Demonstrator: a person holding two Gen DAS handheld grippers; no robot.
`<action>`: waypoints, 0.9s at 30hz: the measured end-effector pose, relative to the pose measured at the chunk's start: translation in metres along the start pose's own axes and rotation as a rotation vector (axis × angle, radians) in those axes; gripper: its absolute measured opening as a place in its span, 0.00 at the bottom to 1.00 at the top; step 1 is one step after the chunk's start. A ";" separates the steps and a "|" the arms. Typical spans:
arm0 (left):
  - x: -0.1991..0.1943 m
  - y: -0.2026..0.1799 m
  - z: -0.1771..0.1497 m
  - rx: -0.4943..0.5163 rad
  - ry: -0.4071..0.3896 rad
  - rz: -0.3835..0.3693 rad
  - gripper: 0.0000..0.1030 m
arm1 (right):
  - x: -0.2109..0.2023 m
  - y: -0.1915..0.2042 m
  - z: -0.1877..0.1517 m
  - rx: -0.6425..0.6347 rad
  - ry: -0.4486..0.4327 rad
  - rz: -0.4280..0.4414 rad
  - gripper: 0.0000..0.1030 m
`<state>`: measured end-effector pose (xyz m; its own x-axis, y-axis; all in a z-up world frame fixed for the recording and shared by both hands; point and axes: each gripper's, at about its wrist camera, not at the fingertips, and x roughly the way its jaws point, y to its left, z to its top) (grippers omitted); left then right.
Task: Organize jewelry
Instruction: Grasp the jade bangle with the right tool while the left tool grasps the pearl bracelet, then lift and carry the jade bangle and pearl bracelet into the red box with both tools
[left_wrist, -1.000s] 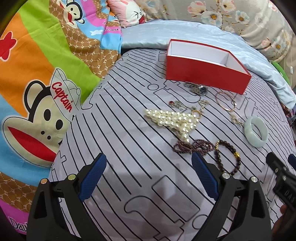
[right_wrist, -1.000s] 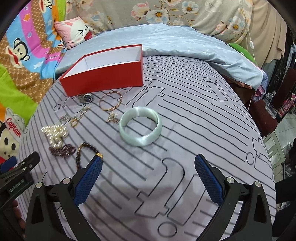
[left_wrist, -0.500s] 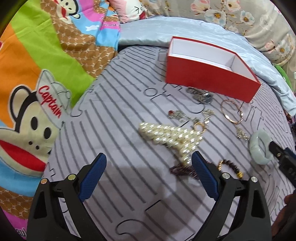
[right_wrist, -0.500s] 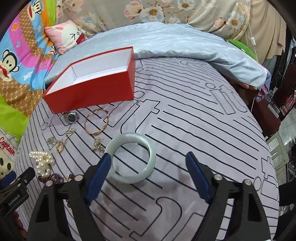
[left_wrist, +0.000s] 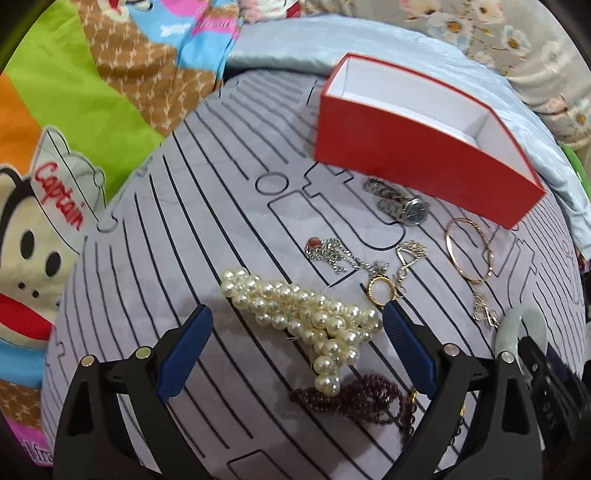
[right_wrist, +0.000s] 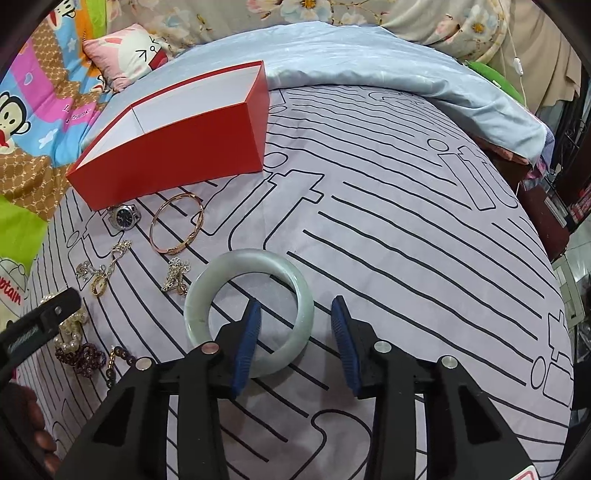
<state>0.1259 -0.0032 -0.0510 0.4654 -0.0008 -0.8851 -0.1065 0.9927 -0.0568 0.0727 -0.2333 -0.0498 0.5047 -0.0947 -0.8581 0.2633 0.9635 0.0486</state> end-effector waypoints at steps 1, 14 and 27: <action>0.001 0.000 -0.001 -0.004 0.007 0.002 0.88 | 0.000 0.001 0.000 -0.003 0.000 0.002 0.36; -0.002 0.025 -0.005 0.009 0.014 -0.021 0.34 | -0.002 0.004 -0.007 -0.014 -0.002 0.004 0.13; -0.025 0.024 -0.012 0.041 -0.016 -0.091 0.30 | -0.012 0.001 -0.010 0.005 0.002 0.042 0.11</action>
<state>0.1012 0.0191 -0.0354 0.4860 -0.0899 -0.8693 -0.0271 0.9927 -0.1178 0.0593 -0.2285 -0.0445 0.5136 -0.0532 -0.8564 0.2457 0.9654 0.0873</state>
